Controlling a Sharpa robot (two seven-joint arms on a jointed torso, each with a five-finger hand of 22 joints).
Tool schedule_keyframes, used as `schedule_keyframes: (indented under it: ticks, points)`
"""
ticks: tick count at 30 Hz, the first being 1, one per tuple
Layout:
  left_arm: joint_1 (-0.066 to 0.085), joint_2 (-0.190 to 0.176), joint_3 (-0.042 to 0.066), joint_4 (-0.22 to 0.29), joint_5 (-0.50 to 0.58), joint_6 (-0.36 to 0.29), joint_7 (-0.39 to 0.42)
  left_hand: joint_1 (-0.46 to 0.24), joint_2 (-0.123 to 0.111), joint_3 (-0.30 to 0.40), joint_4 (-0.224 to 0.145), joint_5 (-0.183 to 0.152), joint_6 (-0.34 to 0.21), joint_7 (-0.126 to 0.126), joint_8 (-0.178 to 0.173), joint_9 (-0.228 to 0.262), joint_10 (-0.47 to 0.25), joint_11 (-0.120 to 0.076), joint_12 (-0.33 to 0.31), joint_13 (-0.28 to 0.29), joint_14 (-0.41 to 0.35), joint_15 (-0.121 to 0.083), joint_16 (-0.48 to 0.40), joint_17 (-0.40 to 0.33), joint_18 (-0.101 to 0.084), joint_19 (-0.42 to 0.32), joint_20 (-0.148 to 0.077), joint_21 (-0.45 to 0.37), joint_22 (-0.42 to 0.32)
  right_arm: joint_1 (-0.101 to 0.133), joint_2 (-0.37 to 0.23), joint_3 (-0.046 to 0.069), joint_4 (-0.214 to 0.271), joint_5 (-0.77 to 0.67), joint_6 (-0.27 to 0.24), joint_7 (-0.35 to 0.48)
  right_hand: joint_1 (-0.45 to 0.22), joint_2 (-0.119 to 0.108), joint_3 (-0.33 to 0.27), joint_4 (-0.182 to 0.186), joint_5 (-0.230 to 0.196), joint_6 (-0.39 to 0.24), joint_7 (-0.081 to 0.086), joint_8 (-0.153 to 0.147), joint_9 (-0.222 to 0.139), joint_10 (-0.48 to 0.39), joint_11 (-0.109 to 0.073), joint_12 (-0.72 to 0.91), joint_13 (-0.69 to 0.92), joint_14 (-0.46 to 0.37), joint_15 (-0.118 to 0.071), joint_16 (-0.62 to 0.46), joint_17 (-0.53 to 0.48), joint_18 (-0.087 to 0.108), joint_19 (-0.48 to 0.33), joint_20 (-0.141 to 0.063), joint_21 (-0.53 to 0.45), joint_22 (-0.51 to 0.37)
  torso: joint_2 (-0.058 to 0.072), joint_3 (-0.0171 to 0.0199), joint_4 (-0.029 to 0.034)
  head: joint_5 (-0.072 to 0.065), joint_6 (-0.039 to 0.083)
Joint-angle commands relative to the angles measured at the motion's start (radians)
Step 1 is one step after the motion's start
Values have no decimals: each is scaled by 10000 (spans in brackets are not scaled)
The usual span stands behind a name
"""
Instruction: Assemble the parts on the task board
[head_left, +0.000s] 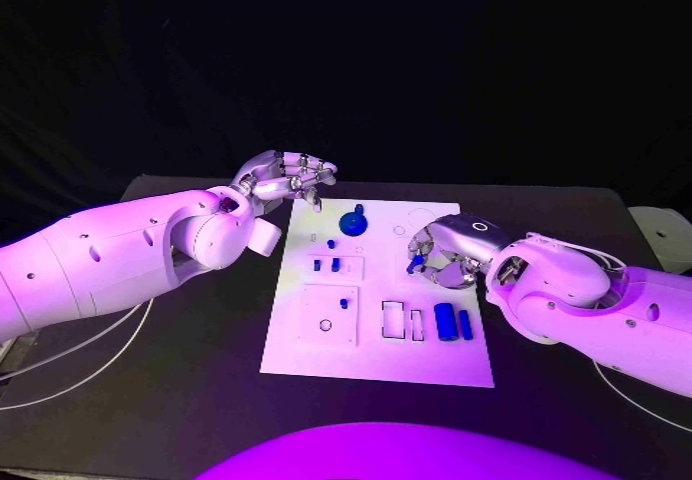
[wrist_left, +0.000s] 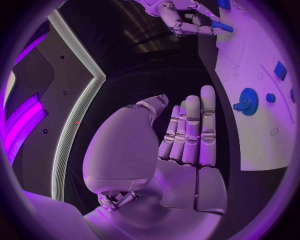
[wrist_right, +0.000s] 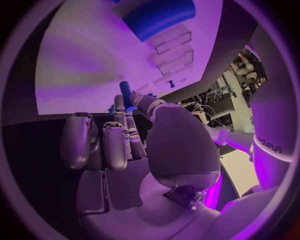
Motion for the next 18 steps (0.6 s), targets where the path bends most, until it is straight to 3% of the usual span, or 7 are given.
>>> schedule_keyframes:
  ticks: [1, 5, 10, 18]
  points:
    - [5, 20, 6, -12, 32, 147, 54, 97, 37, 45, -11, 24, -56, 6, -6, 16, -62, 25, 44, 11, -50, -8, -9, -13, 64, 9, 41, -63, -11, 116, -165, 50, 428, 396, -521, -56, 0, 38, 30, -8, -15, 14, 27, 39, 182, 38, 12, -25, 0, 437, -45, 49, 0, -8, 18, -26, 19, -10, -10, -10, -20, 20, -2]
    - [4, 45, 6, -36, 32, 166, 54, 114, 45, 54, -22, 29, -54, 4, 1, 20, -68, 22, 55, 15, -55, -10, -7, -13, 66, 12, 40, -68, -14, 223, -260, 108, 980, 559, -624, 13, -164, -83, -28, 82, 26, -2, 38, 47, 196, 57, 29, -50, 4, 441, -26, 61, 12, -16, 28, -17, 35, 12, -11, -6, -16, 24, 0]
    - [4, 72, 6, -51, 32, 188, 48, 126, 53, 62, -30, 33, -54, 3, 4, 21, -71, 20, 61, 17, -57, -12, -6, -13, 67, 14, 39, -69, -16, 203, 56, 114, 1254, 700, -621, 93, -181, -97, -34, 94, 45, -3, 37, 48, 198, 62, 28, -53, 5, 440, -26, 60, 9, -15, 27, -16, 31, 10, 2, 1, -23, 104, -4]
    - [2, 161, 6, -99, 32, 213, 53, 134, 58, 68, -35, 34, -58, 4, 7, 23, -77, 22, 68, 18, -60, -14, -4, -14, 67, 17, 38, -72, -18, -303, 1159, 22, 1245, 556, -683, 354, -149, -88, -4, 79, 104, 6, 25, 59, 207, 73, 15, -62, 7, 439, -33, 58, 2, -8, 22, -18, 5, -11, 1, -2, -15, 253, -27]
